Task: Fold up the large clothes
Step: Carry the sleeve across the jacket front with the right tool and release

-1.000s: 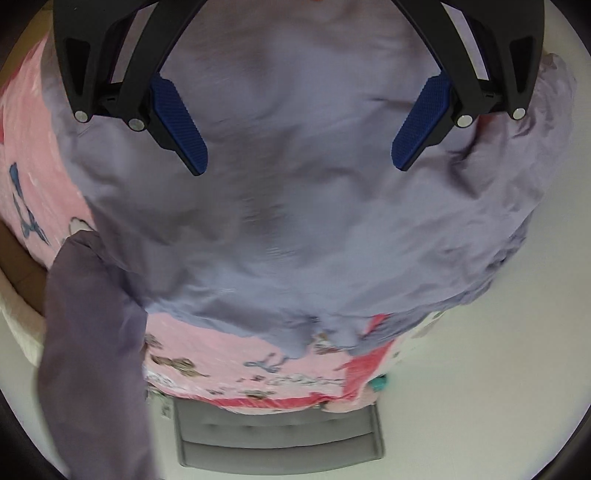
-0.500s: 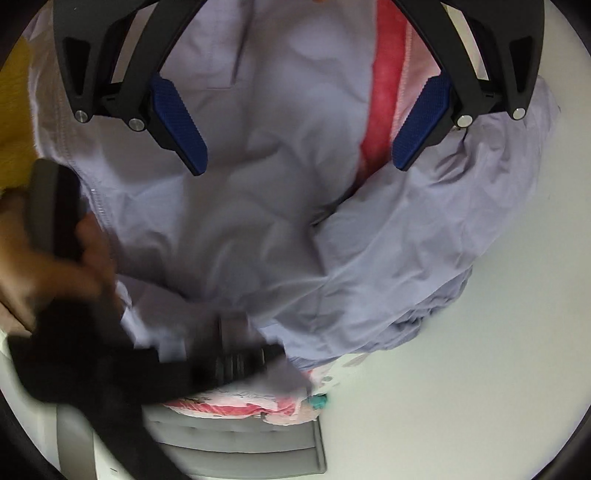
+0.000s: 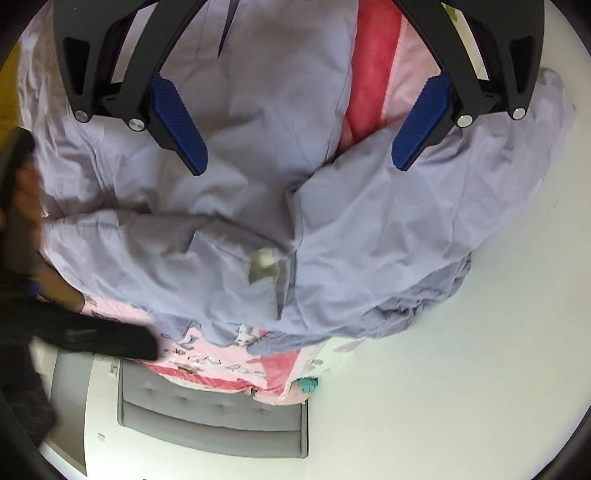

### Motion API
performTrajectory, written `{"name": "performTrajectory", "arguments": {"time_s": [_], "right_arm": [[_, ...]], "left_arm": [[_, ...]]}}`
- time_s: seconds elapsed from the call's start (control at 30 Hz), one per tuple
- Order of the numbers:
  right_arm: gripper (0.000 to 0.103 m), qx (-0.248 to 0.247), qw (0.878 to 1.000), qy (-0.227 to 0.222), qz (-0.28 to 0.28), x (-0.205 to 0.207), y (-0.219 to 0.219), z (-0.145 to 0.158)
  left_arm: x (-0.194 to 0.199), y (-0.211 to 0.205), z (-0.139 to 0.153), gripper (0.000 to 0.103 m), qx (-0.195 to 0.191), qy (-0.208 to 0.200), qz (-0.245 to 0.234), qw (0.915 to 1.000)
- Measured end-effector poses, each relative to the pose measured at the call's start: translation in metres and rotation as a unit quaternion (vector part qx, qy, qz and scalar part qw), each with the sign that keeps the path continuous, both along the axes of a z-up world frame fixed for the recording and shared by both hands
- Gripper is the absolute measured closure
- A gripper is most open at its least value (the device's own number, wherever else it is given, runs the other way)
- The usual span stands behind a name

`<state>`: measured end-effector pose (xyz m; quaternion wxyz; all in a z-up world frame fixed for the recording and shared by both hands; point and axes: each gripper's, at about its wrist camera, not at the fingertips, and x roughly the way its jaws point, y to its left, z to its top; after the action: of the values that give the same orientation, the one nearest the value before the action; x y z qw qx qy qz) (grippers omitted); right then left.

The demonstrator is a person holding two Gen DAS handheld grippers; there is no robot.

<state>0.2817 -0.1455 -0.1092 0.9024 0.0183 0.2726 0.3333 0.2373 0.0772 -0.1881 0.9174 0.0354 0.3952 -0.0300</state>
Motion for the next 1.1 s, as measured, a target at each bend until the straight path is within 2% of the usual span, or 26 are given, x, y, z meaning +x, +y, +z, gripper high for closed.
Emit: {"name": "performTrajectory", "arguments": {"time_s": [0.03, 0.1, 0.17, 0.27, 0.33, 0.37, 0.47, 0.5, 0.57, 0.6, 0.63, 0.7, 0.77, 0.87, 0.97, 1.03, 1.1], "right_arm": [[0.016, -0.004, 1.000, -0.010, -0.016, -0.012, -0.011, 0.007], [0.014, -0.045, 0.998, -0.029, -0.044, -0.032, -0.030, 0.012], [0.013, -0.127, 0.988, -0.042, -0.078, -0.050, -0.049, 0.005], [0.013, -0.270, 0.951, -0.039, -0.145, -0.077, -0.092, -0.028], [0.013, -0.317, 0.930, -0.035, -0.181, -0.088, -0.114, -0.048], [0.013, -0.340, 0.919, -0.024, -0.199, -0.092, -0.128, -0.060], [0.015, -0.376, 0.900, -0.005, -0.221, -0.092, -0.149, -0.085], [0.017, -0.387, 0.894, -0.005, -0.226, -0.091, -0.152, -0.091], [0.042, -0.405, 0.882, -0.004, -0.243, -0.081, -0.161, -0.104], [0.043, -0.399, 0.883, -0.001, -0.249, -0.078, -0.167, -0.107], [0.043, -0.382, 0.889, 0.002, -0.255, -0.074, -0.172, -0.107], [0.052, -0.338, 0.902, 0.006, -0.269, -0.062, -0.183, -0.103], [0.089, -0.302, 0.910, 0.012, -0.283, -0.051, -0.192, -0.092], [0.092, -0.249, 0.924, 0.016, -0.291, -0.041, -0.206, -0.070], [0.092, -0.260, 0.917, 0.010, -0.304, -0.035, -0.216, -0.055], [0.092, -0.272, 0.911, 0.023, -0.308, -0.025, -0.222, -0.058], [0.092, -0.247, 0.918, 0.064, -0.302, -0.009, -0.234, -0.072]], "left_arm": [[0.005, -0.001, -0.002, 0.005, -0.002, 0.002, -0.003, 1.0000], [0.016, -0.006, -0.008, 0.005, -0.010, 0.012, -0.015, 0.9998], [0.030, -0.009, -0.014, 0.005, -0.016, 0.016, -0.022, 0.9995], [0.043, -0.019, -0.012, 0.005, 0.002, -0.007, -0.027, 0.9996], [0.053, -0.026, -0.010, 0.005, 0.002, -0.012, -0.039, 0.9991], [0.060, -0.028, -0.009, 0.005, -0.010, -0.006, -0.044, 0.9989], [0.078, -0.030, -0.013, 0.005, -0.057, 0.018, -0.030, 0.9978], [0.083, -0.030, -0.017, 0.005, -0.066, 0.026, -0.018, 0.9973], [0.094, -0.026, -0.029, 0.007, -0.098, 0.051, 0.013, 0.9938], [0.098, -0.025, -0.035, 0.008, -0.116, 0.061, 0.029, 0.9910], [0.100, -0.026, -0.039, 0.008, -0.117, 0.065, 0.038, 0.9903], [0.103, -0.032, -0.045, 0.014, -0.102, 0.068, 0.050, 0.9912], [0.102, -0.036, -0.046, 0.015, -0.093, 0.062, 0.061, 0.9919], [0.103, -0.042, -0.045, 0.015, -0.086, 0.059, 0.076, 0.9916], [0.103, -0.047, -0.044, 0.014, -0.098, 0.053, 0.085, 0.9901], [0.110, -0.058, -0.046, 0.013, -0.096, 0.064, 0.081, 0.9900], [0.121, -0.062, -0.049, 0.013, -0.090, 0.079, 0.091, 0.9886]]}}
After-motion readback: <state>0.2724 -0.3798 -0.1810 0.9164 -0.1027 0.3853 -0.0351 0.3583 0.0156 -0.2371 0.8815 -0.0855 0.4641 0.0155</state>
